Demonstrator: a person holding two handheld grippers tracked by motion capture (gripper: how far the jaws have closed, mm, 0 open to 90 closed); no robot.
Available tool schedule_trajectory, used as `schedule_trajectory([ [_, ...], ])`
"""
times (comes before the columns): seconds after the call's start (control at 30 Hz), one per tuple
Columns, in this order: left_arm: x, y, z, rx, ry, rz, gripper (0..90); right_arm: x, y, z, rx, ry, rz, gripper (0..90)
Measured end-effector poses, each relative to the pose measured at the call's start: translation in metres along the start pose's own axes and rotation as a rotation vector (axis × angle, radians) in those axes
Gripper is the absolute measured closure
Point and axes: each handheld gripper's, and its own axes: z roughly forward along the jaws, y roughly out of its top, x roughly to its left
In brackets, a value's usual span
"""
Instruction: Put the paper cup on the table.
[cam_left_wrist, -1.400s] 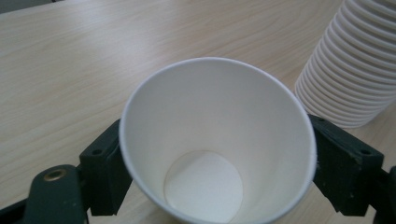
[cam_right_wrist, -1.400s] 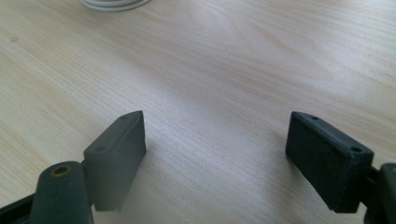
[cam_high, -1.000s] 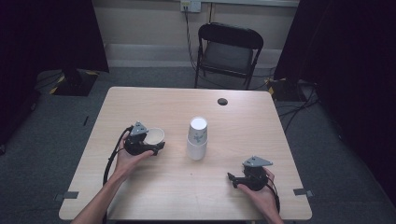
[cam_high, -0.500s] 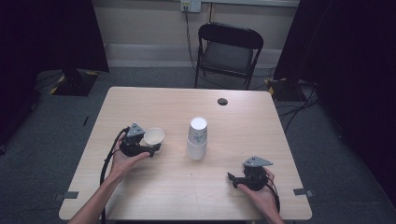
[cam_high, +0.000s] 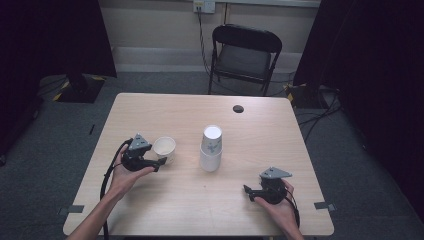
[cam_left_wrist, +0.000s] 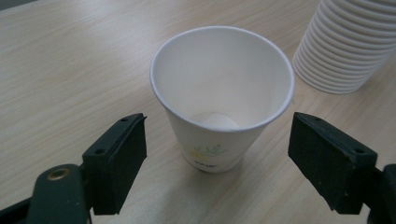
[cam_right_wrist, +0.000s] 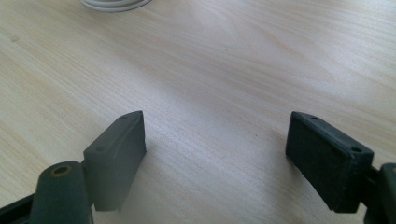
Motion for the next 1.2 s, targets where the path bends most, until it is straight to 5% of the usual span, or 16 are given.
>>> schedule_trajectory([
  [0.17,-0.006,-0.006,-0.009,-0.002,-0.009,-0.005,18.1,0.0,0.0,0.0,0.0,0.001,-0.001,20.1],
  [0.27,-0.006,-0.016,-0.008,0.04,-0.008,-0.004,17.1,0.0,0.0,0.0,0.0,0.001,-0.001,20.0],
  [0.47,-0.008,-0.025,-0.017,0.093,-0.001,-0.073,16.9,0.0,0.001,0.001,0.0,0.0,-0.001,20.0],
  [0.73,-0.018,-0.027,-0.039,0.12,0.0,-0.064,15.4,0.0,0.001,0.001,0.0,-0.001,0.002,19.9],
  [0.97,-0.021,-0.05,-0.046,0.174,0.055,-0.057,18.1,0.0,0.001,0.001,0.0,-0.001,0.002,19.9],
  [1.1,-0.011,-0.065,-0.048,0.184,0.078,-0.086,17.8,0.0,0.001,0.001,0.0,-0.002,0.003,19.8],
  [1.2,-0.006,-0.073,-0.048,0.207,0.102,-0.07,17.7,-0.001,0.001,0.001,0.001,-0.002,0.004,19.7],
])
